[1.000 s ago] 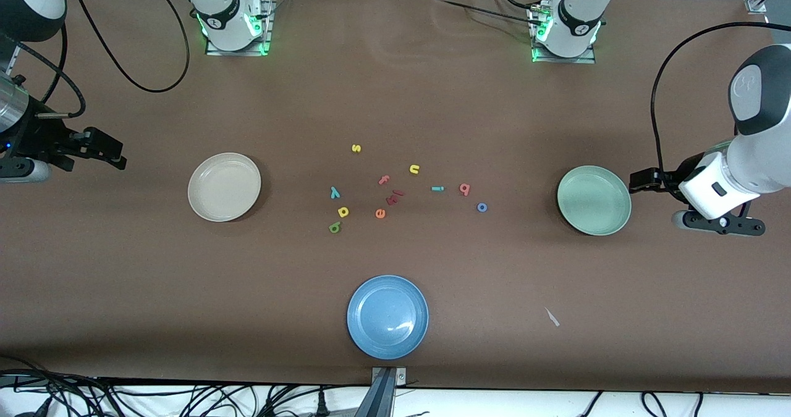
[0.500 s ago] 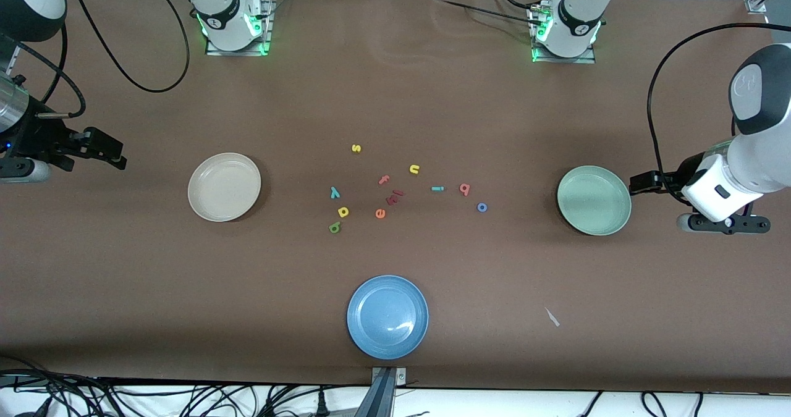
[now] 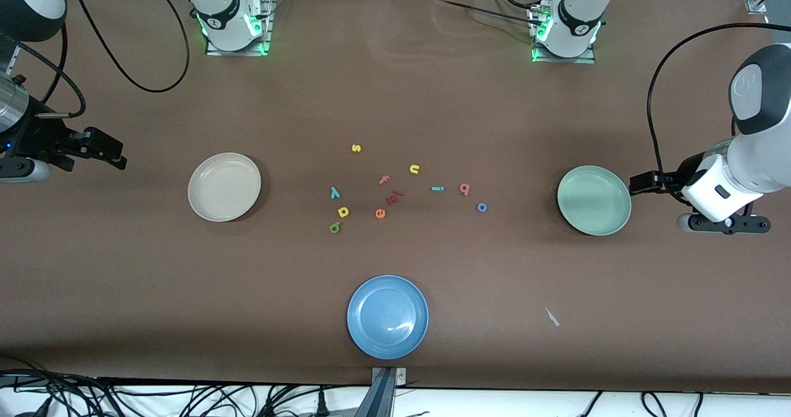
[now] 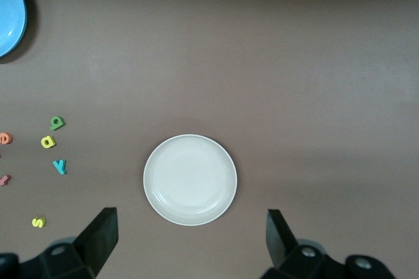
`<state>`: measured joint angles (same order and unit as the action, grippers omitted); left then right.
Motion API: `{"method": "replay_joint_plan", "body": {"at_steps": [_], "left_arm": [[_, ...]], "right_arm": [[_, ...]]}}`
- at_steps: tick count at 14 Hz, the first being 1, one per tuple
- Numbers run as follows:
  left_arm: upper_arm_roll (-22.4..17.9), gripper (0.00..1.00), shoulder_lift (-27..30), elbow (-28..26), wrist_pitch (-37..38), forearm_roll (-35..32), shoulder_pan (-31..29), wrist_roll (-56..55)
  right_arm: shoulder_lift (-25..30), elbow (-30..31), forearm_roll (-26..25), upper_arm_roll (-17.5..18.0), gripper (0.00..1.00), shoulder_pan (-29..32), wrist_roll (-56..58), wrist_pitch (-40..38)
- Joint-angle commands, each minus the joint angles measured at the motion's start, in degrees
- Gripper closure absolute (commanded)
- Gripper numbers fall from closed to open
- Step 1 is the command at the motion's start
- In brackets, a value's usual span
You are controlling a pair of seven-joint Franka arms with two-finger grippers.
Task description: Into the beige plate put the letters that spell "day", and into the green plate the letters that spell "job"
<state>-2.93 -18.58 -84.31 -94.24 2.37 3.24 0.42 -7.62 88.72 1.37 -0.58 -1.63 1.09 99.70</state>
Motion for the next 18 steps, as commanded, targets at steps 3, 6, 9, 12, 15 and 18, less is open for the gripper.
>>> {"method": "replay_joint_plan", "body": {"at_steps": [3, 6, 9, 12, 15, 18], "left_arm": [[-0.1, 0.00, 1.3, -0.9, 0.5, 0.8, 0.1, -0.4], [-0.1, 0.00, 1.3, -1.0, 0.5, 0.8, 0.1, -0.4], [-0.1, 0.00, 1.3, -1.0, 0.5, 0.8, 0.1, -0.3], [-0.1, 0.01, 1.3, -1.0, 0.5, 0.7, 0.1, -0.3], [0.0, 0.01, 1.3, -1.1, 0.5, -0.4, 0.2, -0.4], [-0.1, 0.01, 1.3, -1.1, 0.5, -0.4, 0.2, -0.4]], "right_arm": [[1.6, 1.6, 0.8, 0.1, 0.00, 0.2, 0.7, 0.2], [1.6, 1.6, 0.8, 0.1, 0.00, 0.2, 0.7, 0.2], [1.6, 1.6, 0.9, 0.2, 0.00, 0.2, 0.7, 0.2], [1.6, 1.6, 0.8, 0.2, 0.00, 0.2, 0.7, 0.2], [1.6, 1.6, 0.9, 0.1, 0.00, 0.2, 0.6, 0.2], [1.6, 1.6, 0.9, 0.2, 0.00, 0.2, 0.7, 0.2]]}}
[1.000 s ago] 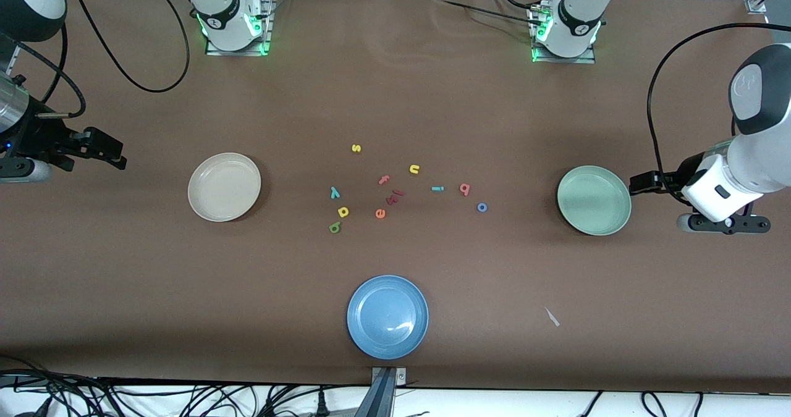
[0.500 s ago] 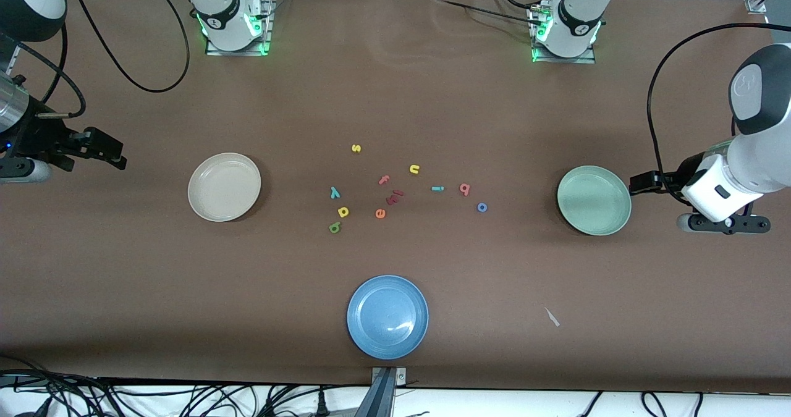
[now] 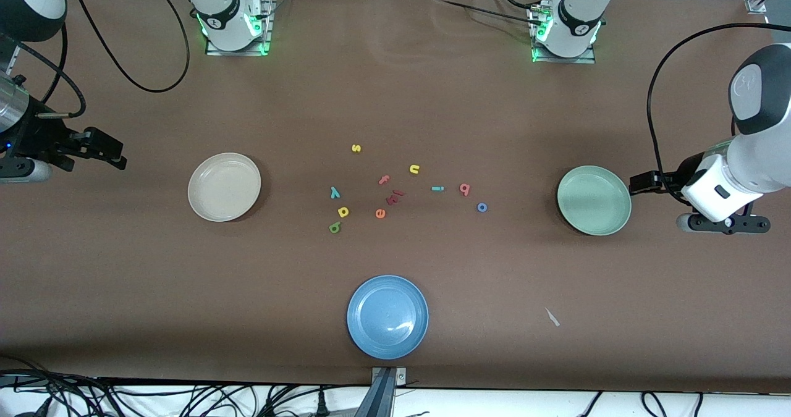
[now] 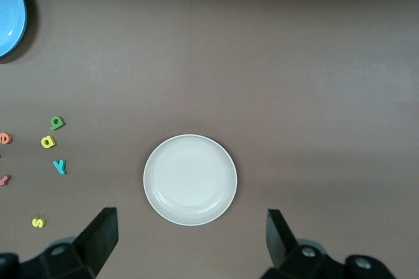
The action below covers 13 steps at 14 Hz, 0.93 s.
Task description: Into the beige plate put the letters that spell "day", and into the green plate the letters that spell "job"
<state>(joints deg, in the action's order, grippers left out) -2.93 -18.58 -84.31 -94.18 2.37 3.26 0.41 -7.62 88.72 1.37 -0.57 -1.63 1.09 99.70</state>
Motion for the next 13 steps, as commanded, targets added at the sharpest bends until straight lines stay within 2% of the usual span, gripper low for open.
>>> {"method": "replay_joint_plan", "body": {"at_steps": [1, 7, 13], "left_arm": [[-0.1, 0.01, 1.2, -1.1, 0.4, -0.4, 0.2, -0.4], [-0.1, 0.01, 1.2, -1.1, 0.4, -0.5, 0.2, -0.7], [0.2, 0.01, 1.3, -1.0, 0.4, -3.7, 0.9, -5.1]], "right_arm": [[1.6, 1.6, 0.9, 0.1, 0.00, 0.2, 0.6, 0.2], [1.6, 1.7, 0.9, 0.1, 0.00, 0.2, 0.6, 0.2], [1.6, 1.7, 0.8, 0.1, 0.00, 0.2, 0.6, 0.2]]}}
